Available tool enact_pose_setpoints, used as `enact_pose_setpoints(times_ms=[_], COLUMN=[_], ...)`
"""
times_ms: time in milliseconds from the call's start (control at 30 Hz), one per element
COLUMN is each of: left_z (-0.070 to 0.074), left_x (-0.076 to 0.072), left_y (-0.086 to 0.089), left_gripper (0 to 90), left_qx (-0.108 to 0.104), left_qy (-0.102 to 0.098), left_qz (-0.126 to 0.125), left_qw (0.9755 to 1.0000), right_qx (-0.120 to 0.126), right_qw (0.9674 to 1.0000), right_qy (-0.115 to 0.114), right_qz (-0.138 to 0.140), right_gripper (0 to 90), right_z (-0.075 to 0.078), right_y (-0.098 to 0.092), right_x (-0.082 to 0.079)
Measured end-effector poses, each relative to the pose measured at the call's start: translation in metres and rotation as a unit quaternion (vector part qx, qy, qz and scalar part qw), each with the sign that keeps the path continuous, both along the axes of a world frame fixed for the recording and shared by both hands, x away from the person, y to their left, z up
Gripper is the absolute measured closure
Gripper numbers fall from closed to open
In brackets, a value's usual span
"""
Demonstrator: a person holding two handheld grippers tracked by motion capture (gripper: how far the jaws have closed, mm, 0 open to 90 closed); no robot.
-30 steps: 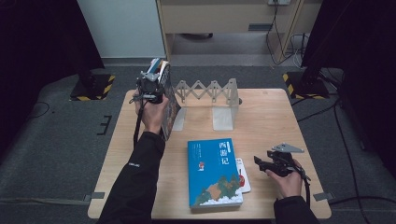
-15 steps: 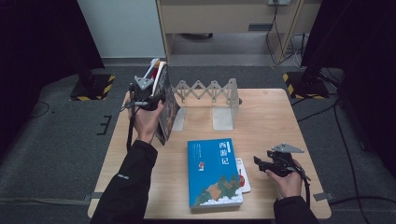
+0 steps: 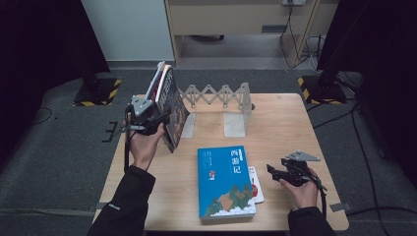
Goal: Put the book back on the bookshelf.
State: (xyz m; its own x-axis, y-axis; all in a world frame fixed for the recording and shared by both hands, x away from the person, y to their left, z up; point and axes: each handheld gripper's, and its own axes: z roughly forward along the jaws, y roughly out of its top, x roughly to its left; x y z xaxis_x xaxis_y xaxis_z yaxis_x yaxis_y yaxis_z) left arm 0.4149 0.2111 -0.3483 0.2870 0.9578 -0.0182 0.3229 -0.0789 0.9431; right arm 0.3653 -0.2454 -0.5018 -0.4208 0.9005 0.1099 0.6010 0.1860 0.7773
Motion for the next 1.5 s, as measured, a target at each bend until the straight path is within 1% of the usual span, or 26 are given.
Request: enact_pose_setpoints(times_ms=[133,367,500,567,633,767,800,900,967,1033,1133,1200,1233,1267,1300,1400,1500], left_z=[-0.007,-0.024,-0.036,-0.044,-0.053,-0.072,-0.077,-0.088,-0.094,-0.100,-0.109,-0.117,-0.120,-0.124,-0.127,-0.133,-0.140], left_x=[-0.010,-0.029,-0.039,-0.044,-0.048,-0.053,-0.053,-0.054,-0.054,-0.054,-0.056,-0.057,-0.057,-0.057,-0.057,-0.055,-0.054], left_y=[0.006,0.014,0.017,0.017,0.016,0.015,0.014,0.010,0.004,-0.001,-0.009,-0.014,-0.017,-0.021,-0.024,-0.031,-0.037], left_gripper=[42.4,39.8,37.3,35.4,33.7,31.2,30.7,29.0,27.8,27.5,26.8,26.3,26.1,25.9,25.2,23.9,23.5], left_qx=[0.001,-0.009,-0.024,-0.026,-0.032,-0.039,-0.036,-0.043,-0.041,-0.043,-0.041,-0.039,-0.038,-0.044,-0.048,-0.049,-0.049], left_qy=[0.001,0.012,0.026,0.033,0.045,0.064,0.074,0.095,0.105,0.114,0.123,0.133,0.139,0.144,0.147,0.154,0.167], left_qz=[-0.007,-0.026,-0.043,-0.051,-0.064,-0.076,-0.081,-0.097,-0.107,-0.120,-0.133,-0.146,-0.154,-0.167,-0.175,-0.189,-0.191], left_qw=[1.0000,0.9996,0.9985,0.9978,0.9965,0.9943,0.9933,0.9899,0.9879,0.9853,0.9826,0.9795,0.9775,0.9744,0.9723,0.9686,0.9660], right_qx=[0.001,0.003,0.004,0.004,0.005,0.009,0.010,0.013,0.018,0.020,0.023,0.027,0.028,0.030,0.034,0.045,0.049], right_qw=[1.0000,1.0000,1.0000,1.0000,1.0000,0.9999,0.9999,0.9999,0.9998,0.9998,0.9997,0.9996,0.9995,0.9994,0.9992,0.9987,0.9983], right_qy=[-0.001,-0.001,-0.002,-0.006,-0.006,-0.004,-0.002,-0.002,-0.004,-0.002,0.000,-0.001,-0.002,-0.003,-0.005,-0.006,-0.004], right_qz=[0.000,-0.002,-0.001,0.000,0.001,-0.001,0.000,0.004,0.006,0.009,0.012,0.013,0.015,0.016,0.018,0.023,0.033], right_gripper=[31.7,31.4,31.1,30.9,30.8,30.2,30.2,29.9,29.7,29.5,28.4,28.0,27.6,27.3,26.5,25.3,25.3], right_z=[0.000,0.001,0.002,0.002,0.003,0.004,0.005,0.006,0.008,0.009,0.009,0.010,0.010,0.010,0.010,0.011,0.011], right_y=[0.000,0.001,0.002,0.003,0.003,0.005,0.005,0.007,0.009,0.011,0.014,0.017,0.018,0.019,0.021,0.027,0.033], right_x=[0.000,-0.002,-0.002,-0.002,-0.003,-0.004,-0.004,-0.005,-0.005,-0.006,-0.007,-0.007,-0.008,-0.008,-0.008,-0.009,-0.010])
